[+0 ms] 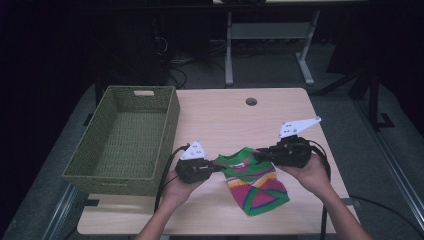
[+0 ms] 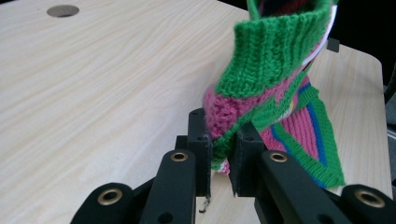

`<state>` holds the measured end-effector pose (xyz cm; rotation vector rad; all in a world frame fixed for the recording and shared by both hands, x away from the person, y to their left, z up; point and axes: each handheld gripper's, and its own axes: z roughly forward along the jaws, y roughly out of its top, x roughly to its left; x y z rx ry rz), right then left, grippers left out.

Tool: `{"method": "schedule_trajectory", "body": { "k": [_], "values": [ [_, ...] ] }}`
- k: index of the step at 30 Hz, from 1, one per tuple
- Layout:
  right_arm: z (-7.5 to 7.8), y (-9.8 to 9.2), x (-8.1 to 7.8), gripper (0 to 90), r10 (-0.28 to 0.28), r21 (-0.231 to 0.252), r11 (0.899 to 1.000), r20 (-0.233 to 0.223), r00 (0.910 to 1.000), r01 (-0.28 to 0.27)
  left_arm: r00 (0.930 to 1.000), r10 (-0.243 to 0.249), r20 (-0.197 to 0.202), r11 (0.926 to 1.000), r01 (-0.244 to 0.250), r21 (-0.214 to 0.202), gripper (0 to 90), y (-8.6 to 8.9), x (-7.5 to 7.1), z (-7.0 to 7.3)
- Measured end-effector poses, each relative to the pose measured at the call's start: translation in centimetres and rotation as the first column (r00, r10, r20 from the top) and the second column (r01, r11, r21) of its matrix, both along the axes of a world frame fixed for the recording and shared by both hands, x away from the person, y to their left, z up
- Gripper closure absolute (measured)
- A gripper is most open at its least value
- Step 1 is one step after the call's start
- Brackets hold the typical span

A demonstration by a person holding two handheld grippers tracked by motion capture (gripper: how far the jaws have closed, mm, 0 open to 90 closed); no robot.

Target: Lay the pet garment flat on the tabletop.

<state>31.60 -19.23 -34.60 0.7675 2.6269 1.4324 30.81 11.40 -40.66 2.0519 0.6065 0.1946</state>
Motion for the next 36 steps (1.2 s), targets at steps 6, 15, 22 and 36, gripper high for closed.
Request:
{"method": "schedule_trajectory", "body": {
  "k": [6,15,22,36],
  "values": [
    [-0.7,-0.5,0.4,82.2,-0.025,-0.019,1.0,0.002,0.9997,0.025,1.0,0.002,0.002,0.998,-0.002,0.063,80.4,-1.0,1.0,1.6],
    [-1.1,-1.1,1.5,82.1,-0.074,-0.01,0.997,0.002,0.9973,0.074,0.9996,0.027,0.007,0.9888,-0.028,0.147,80.3,-2.1,3.0,3.4],
    [-1.6,-1.5,2.7,82.1,-0.118,-0.026,0.993,-0.003,0.9931,0.117,0.9987,0.05,-0.006,0.9838,-0.048,0.173,80.3,-2.9,4.5,3.1],
    [-2.6,-1.5,5.2,82.1,-0.195,-0.056,0.979,0.011,0.9807,0.195,0.9918,0.121,-0.042,0.9742,-0.11,0.197,80.2,-3.6,6.8,1.3]
  ]
}}
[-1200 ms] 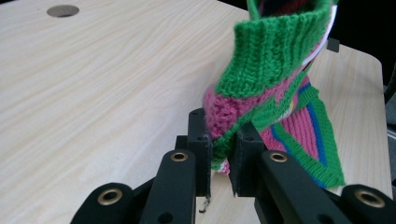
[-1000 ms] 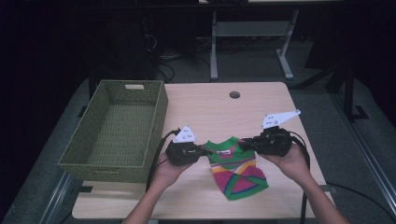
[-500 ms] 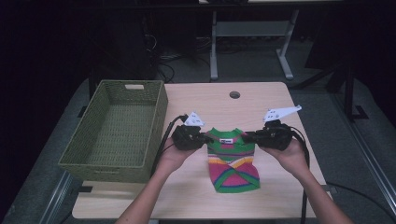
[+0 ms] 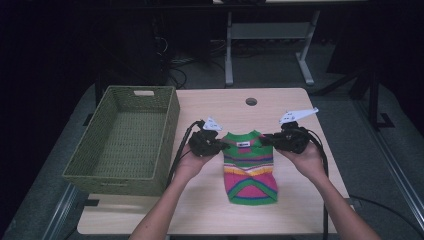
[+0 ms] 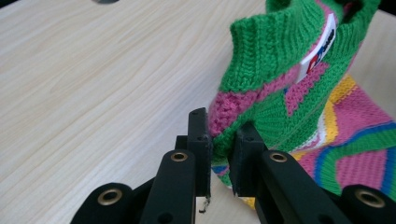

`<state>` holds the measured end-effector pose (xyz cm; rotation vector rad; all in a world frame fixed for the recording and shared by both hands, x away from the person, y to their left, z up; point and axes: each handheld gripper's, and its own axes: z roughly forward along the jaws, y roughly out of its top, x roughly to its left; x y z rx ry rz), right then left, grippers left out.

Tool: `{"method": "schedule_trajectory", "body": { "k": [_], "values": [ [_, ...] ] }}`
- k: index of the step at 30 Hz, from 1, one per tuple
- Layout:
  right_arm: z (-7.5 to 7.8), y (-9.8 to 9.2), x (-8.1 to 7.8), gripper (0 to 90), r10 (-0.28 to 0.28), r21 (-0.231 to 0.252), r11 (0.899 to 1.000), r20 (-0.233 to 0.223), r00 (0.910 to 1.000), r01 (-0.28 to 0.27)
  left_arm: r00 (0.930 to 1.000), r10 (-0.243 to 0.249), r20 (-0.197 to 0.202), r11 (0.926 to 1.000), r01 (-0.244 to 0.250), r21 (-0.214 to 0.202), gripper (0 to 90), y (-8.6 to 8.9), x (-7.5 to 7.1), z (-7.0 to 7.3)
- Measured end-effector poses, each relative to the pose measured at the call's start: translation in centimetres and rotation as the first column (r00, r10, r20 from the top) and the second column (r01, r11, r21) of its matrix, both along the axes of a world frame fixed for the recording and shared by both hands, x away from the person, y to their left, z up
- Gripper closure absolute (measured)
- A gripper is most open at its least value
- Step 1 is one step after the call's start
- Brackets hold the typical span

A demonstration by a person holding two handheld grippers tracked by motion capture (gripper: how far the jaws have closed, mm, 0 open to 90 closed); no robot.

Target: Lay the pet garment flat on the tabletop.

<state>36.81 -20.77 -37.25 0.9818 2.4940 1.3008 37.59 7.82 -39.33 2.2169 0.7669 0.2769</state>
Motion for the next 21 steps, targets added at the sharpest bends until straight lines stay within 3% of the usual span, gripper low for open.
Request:
{"method": "schedule_trajectory", "body": {
  "k": [3,6,10,17,19,21],
  "values": [
    [-0.7,-0.1,0.7,82.1,-0.02,-0.002,1.0,-0.011,0.9997,0.02,0.9997,0.023,-0.01,0.9997,-0.023,-0.001,80.1,-0.1,0.6,-0.2],
    [-1.3,-0.3,1.5,82.1,-0.046,-0.002,0.999,-0.019,0.9988,0.046,0.9997,0.02,0.016,0.9992,-0.02,0.036,80.1,-0.6,1.2,-0.3],
    [-1.8,-0.4,2.0,82.1,-0.072,0.007,0.997,-0.032,0.9969,0.072,0.9994,0.029,0.021,0.9983,-0.03,0.049,80.1,-0.9,1.4,-0.5],
    [-2.2,-0.4,2.4,81.9,-0.095,0.0,0.995,-0.023,0.9952,0.095,0.9975,0.065,0.027,0.9971,-0.066,0.037,78.6,-1.2,1.7,-0.7],
    [-2.3,-0.4,2.6,79.8,-0.104,-0.01,0.995,-0.008,0.9945,0.104,0.9939,0.105,0.032,0.9935,-0.106,0.04,69.1,-1.4,1.9,-0.9],
    [-2.4,-0.4,3.1,64.5,-0.129,-0.012,0.992,0.002,0.9916,0.129,0.9905,0.13,0.046,0.9885,-0.133,0.072,55.0,-1.6,2.0,-1.1]
  ]
}}
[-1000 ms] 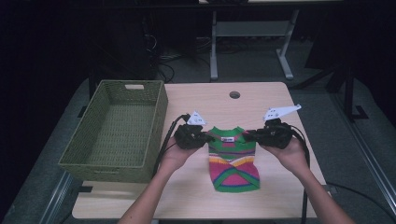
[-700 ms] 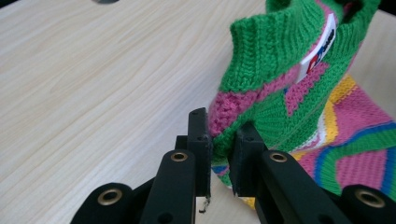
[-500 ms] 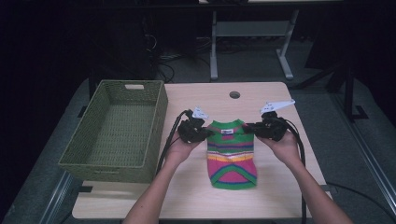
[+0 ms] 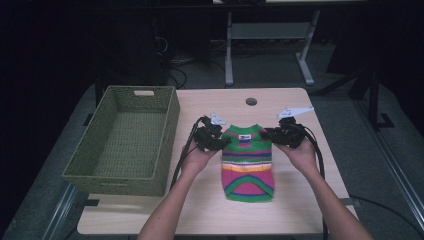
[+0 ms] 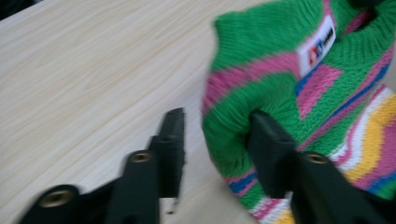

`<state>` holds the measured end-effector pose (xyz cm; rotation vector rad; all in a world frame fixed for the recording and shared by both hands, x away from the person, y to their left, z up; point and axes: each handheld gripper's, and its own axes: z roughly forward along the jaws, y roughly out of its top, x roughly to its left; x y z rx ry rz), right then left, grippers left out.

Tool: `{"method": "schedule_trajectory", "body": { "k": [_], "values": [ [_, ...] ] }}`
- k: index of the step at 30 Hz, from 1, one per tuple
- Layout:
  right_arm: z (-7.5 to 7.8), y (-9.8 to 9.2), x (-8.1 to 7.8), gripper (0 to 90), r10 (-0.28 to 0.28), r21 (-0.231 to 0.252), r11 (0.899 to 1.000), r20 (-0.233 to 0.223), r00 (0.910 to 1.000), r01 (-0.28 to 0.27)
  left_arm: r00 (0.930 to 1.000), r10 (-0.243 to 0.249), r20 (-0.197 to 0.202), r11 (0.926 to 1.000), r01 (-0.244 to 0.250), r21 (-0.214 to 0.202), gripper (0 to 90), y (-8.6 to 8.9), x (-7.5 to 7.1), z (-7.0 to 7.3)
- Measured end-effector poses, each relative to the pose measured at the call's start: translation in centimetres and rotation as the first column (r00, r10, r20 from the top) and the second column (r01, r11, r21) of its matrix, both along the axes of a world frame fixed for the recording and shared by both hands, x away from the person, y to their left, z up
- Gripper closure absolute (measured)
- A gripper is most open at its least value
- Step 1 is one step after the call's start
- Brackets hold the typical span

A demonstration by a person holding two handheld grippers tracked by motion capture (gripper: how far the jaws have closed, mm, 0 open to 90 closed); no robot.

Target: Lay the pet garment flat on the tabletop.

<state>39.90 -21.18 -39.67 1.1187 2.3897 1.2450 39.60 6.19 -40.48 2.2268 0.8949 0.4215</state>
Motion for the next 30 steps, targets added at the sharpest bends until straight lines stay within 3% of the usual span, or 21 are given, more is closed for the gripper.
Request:
{"method": "schedule_trajectory", "body": {
  "k": [2,5,7,11,14,17,22,24,27,30],
  "values": [
    [0.1,0.0,0.8,52.2,-0.03,-0.012,0.999,-0.024,0.9993,0.029,0.9998,0.014,0.011,0.9999,-0.014,0.006,45.2,0.0,-0.1,-0.1],
    [0.3,-0.1,1.3,49.0,-0.036,0.012,0.999,-0.02,0.9991,0.036,0.9999,0.006,0.014,1.0,-0.006,0.007,44.0,-0.1,-0.2,-0.2],
    [0.1,-0.1,1.3,47.6,-0.023,-0.015,1.0,-0.034,0.9992,0.023,0.9999,-0.011,-0.001,0.9997,0.011,0.022,43.7,-0.2,-0.2,-0.4],
    [-0.7,0.2,0.6,56.5,0.019,-0.056,0.998,-0.089,0.9958,-0.024,0.9974,-0.062,-0.037,0.9981,0.062,-0.002,51.8,-0.4,-0.5,-1.0],
    [-1.6,0.5,0.1,67.9,0.067,-0.094,0.992,-0.123,0.9902,-0.079,0.9901,-0.118,-0.076,0.993,0.118,-0.006,64.3,-0.6,-0.9,-1.7],
    [-2.8,0.8,-0.1,73.5,0.083,-0.124,0.987,-0.182,0.9799,-0.106,0.9822,-0.151,-0.111,0.9885,0.15,-0.019,73.7,-0.9,-1.0,-2.4],
    [-4.9,1.0,0.3,76.1,0.071,-0.153,0.982,-0.256,0.9641,-0.113,0.9716,-0.187,-0.145,0.981,0.192,0.024,74.8,-1.7,-1.2,-3.8],
    [-5.6,1.1,0.3,76.3,0.067,-0.167,0.979,-0.26,0.9634,-0.113,0.9698,-0.187,-0.157,0.9805,0.194,0.031,74.8,-1.8,-1.2,-4.2],
    [-5.8,0.9,0.5,76.4,0.061,-0.146,0.984,-0.265,0.9624,-0.103,0.9687,-0.186,-0.165,0.9781,0.198,0.063,74.8,-1.9,-1.2,-4.7],
    [-5.9,0.8,0.4,76.0,0.058,-0.146,0.984,-0.263,0.963,-0.099,0.9701,-0.173,-0.17,0.9833,0.18,0.026,75.3,-1.6,-1.1,-5.0]
  ]
}}
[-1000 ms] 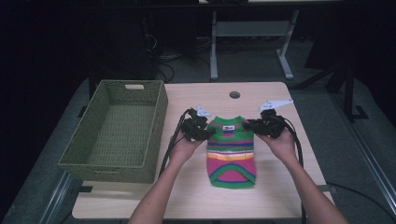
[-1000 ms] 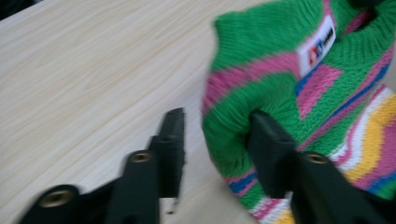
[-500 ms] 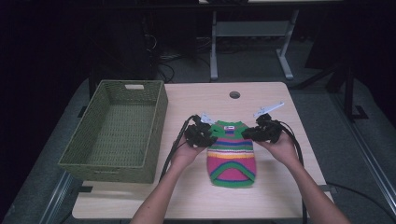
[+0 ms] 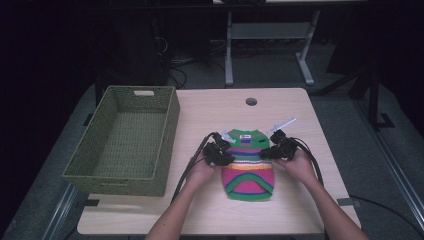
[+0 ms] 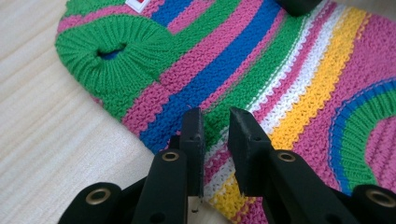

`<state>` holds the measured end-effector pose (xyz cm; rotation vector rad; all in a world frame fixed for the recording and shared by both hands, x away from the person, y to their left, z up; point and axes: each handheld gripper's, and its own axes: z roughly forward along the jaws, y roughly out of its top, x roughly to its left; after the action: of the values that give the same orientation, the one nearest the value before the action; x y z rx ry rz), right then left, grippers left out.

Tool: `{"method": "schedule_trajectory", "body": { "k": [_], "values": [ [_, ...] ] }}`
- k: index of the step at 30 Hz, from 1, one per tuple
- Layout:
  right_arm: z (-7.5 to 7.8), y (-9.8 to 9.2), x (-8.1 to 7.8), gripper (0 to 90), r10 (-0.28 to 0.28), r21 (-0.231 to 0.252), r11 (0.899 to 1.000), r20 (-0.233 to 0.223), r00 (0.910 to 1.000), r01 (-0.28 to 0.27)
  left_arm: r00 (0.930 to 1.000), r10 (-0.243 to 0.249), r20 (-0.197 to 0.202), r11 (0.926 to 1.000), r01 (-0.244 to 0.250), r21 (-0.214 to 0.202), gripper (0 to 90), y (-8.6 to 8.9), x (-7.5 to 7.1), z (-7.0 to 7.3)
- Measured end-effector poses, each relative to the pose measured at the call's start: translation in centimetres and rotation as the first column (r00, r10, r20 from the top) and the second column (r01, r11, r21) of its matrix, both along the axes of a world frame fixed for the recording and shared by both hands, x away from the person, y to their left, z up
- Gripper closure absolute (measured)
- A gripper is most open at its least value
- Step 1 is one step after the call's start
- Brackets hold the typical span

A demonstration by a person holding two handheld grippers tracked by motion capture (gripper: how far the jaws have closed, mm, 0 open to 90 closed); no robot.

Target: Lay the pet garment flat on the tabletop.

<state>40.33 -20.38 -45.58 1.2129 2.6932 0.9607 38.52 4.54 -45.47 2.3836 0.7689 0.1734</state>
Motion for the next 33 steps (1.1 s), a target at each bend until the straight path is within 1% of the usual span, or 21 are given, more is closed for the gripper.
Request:
{"method": "schedule_trajectory", "body": {
  "k": [4,5,8,9,12,13,15,16,17,18,20,21,22,23,26,27,28,29,30,31,33],
  "values": [
    [-0.2,-0.2,0.0,74.7,-0.002,0.017,1.0,0.005,1.0,0.002,0.9999,0.012,-0.004,0.9998,-0.012,-0.018,75.5,0.2,-0.1,-0.1],
    [-0.2,-0.2,-0.1,72.5,-0.006,0.029,1.0,0.0,1.0,0.006,0.9999,0.016,0.005,0.9995,-0.016,-0.025,75.5,0.2,-0.2,-0.2],
    [-0.3,-0.3,-0.3,70.8,-0.003,0.039,0.999,0.009,1.0,0.003,0.9997,0.022,0.008,0.9993,-0.021,-0.03,75.5,0.2,-0.3,-0.3],
    [-0.3,-0.3,-0.3,70.2,-0.008,0.04,0.999,0.004,1.0,0.007,0.9998,0.013,0.013,0.9997,-0.013,-0.021,75.5,0.2,-0.3,-0.2],
    [-0.3,-0.3,-0.2,68.7,-0.007,0.047,0.999,0.001,1.0,0.007,0.9998,0.017,0.009,0.9995,-0.017,-0.027,75.1,0.3,-0.3,-0.2],
    [-0.2,-0.3,-0.3,66.1,-0.01,0.057,0.998,-0.004,0.9999,0.01,0.9998,0.017,0.013,0.9995,-0.016,-0.027,73.2,0.3,-0.3,-0.1],
    [0.0,-0.4,-0.5,63.2,-0.007,0.067,0.998,0.013,0.9999,0.006,0.9997,0.019,0.017,0.9994,-0.019,-0.03,71.7,0.4,-0.3,0.0],
    [0.0,-0.4,-0.5,63.2,-0.007,0.067,0.998,0.013,0.9999,0.006,0.9997,0.019,0.017,0.9994,-0.019,-0.03,70.8,0.4,-0.3,0.0],
    [0.2,-0.5,-0.6,62.6,-0.012,0.08,0.997,0.023,0.9997,0.01,0.9995,0.026,0.017,0.9992,-0.026,-0.03,70.8,0.5,-0.3,0.1],
    [0.6,-0.7,-0.7,62.0,-0.027,0.107,0.994,0.033,0.9991,0.023,0.9995,0.03,0.009,0.9982,-0.03,-0.052,70.2,0.8,-0.3,0.3],
    [0.9,-1.0,-0.6,60.8,-0.028,0.134,0.991,0.048,0.9985,0.021,0.9993,0.037,0.0,0.9967,-0.036,-0.072,69.1,0.9,-0.3,0.5],
    [0.9,-1.0,-0.6,60.8,-0.028,0.134,0.991,0.048,0.9985,0.021,0.9993,0.037,0.0,0.9967,-0.036,-0.072,68.6,0.9,-0.3,0.5],
    [1.0,-1.2,-0.6,59.9,-0.032,0.147,0.989,0.047,0.9984,0.025,0.9994,0.034,-0.004,0.9964,-0.034,-0.078,68.6,1.1,-0.3,0.6],
    [1.1,-1.6,-0.5,57.6,-0.035,0.172,0.985,0.035,0.9988,0.029,0.999,0.042,-0.013,0.9936,-0.043,-0.105,67.2,1.2,-0.4,0.8],
    [1.1,-1.9,-0.5,56.7,-0.041,0.174,0.984,0.031,0.9987,0.035,0.9991,0.041,-0.01,0.9925,-0.042,-0.115,66.3,1.3,-0.4,0.9],
    [1.2,-2.1,-0.6,56.6,-0.044,0.179,0.983,0.028,0.9986,0.038,0.9991,0.042,-0.01,0.9919,-0.043,-0.119,63.8,1.4,-0.5,1.0],
    [1.2,-2.1,-0.6,56.6,-0.044,0.179,0.983,0.028,0.9986,0.038,0.9991,0.04,-0.015,0.9911,-0.042,-0.126,63.8,1.5,-0.5,1.1],
    [1.3,-2.4,-0.6,56.2,-0.046,0.18,0.983,0.029,0.9985,0.04,0.9992,0.036,-0.021,0.9888,-0.038,-0.144,61.9,1.6,-0.5,1.2],
    [1.3,-2.4,-0.6,56.2,-0.046,0.18,0.983,0.029,0.9985,0.04,0.9992,0.036,-0.021,0.9888,-0.038,-0.144,61.3,1.6,-0.5,1.2],
    [1.4,-2.5,-0.7,55.2,-0.042,0.191,0.981,0.027,0.9987,0.036,0.9987,0.047,-0.021,0.9855,-0.05,-0.162,60.6,1.5,-0.6,1.2],
    [1.6,-2.7,-0.8,53.8,-0.032,0.196,0.98,0.032,0.999,0.025,0.9986,0.052,-0.012,0.9851,-0.053,-0.163,58.3,1.6,-0.7,1.3]
  ]
}}
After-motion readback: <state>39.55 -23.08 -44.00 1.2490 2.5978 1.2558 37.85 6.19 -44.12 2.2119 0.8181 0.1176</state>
